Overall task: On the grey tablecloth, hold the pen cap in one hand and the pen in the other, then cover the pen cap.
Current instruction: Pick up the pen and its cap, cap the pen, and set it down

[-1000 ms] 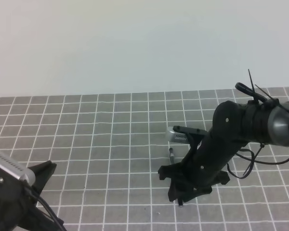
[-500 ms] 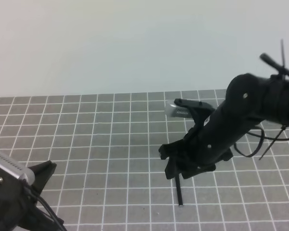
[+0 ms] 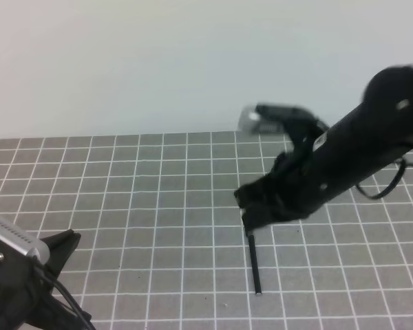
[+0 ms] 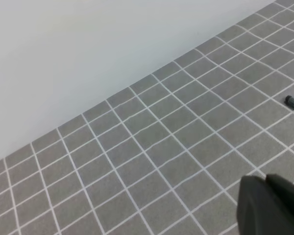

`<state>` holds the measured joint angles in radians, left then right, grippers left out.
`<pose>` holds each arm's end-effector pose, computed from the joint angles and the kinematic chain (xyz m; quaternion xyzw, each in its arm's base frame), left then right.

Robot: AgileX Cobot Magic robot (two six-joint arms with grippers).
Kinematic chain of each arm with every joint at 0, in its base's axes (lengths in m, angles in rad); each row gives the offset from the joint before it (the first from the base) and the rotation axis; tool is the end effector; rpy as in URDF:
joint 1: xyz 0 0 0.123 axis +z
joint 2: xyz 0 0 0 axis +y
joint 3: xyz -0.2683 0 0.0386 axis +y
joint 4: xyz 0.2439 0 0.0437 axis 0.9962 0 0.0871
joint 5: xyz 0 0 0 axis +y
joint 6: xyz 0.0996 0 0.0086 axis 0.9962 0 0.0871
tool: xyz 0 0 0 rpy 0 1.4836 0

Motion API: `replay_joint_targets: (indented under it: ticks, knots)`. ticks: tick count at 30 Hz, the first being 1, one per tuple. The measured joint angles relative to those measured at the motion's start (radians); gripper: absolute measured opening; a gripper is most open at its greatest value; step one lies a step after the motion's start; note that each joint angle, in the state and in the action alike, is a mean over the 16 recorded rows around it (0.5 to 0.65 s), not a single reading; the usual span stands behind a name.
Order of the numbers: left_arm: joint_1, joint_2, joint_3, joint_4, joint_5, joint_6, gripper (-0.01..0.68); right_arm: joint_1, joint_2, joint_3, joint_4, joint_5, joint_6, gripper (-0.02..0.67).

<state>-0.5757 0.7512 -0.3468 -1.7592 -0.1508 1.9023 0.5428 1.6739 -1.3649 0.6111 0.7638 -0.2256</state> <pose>0.1461 -0.0774 0.2451 0.2463 0.7790 -0.0645 0.5730 0.2959 0.2249 0.2822 -0.2051 0.9021 0.3020 0.2303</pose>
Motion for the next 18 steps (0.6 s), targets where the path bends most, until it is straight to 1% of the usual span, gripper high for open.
replay_joint_targets:
  ticks: [3,5,11,14,18]
  knots:
    - [0.000,0.000,0.000,0.000,0.000,0.000,0.001,0.002,-0.060,0.000,0.087,0.006,-0.066,0.018]
    - [0.000,0.000,0.000,0.000,0.000,0.000,0.001,0.003,-0.097,0.000,0.146,0.010,-0.110,0.002]
    - [0.000,0.000,0.000,0.005,0.000,0.000,0.001,0.004,-0.184,0.000,0.293,0.029,-0.273,0.000]
    - [0.000,0.000,0.000,0.005,0.000,0.000,0.001,0.002,-0.212,0.001,0.316,0.027,-0.352,0.000]
    - [0.000,0.000,0.000,0.000,0.000,0.000,0.001,-0.002,-0.252,0.014,0.284,-0.015,-0.441,0.000]
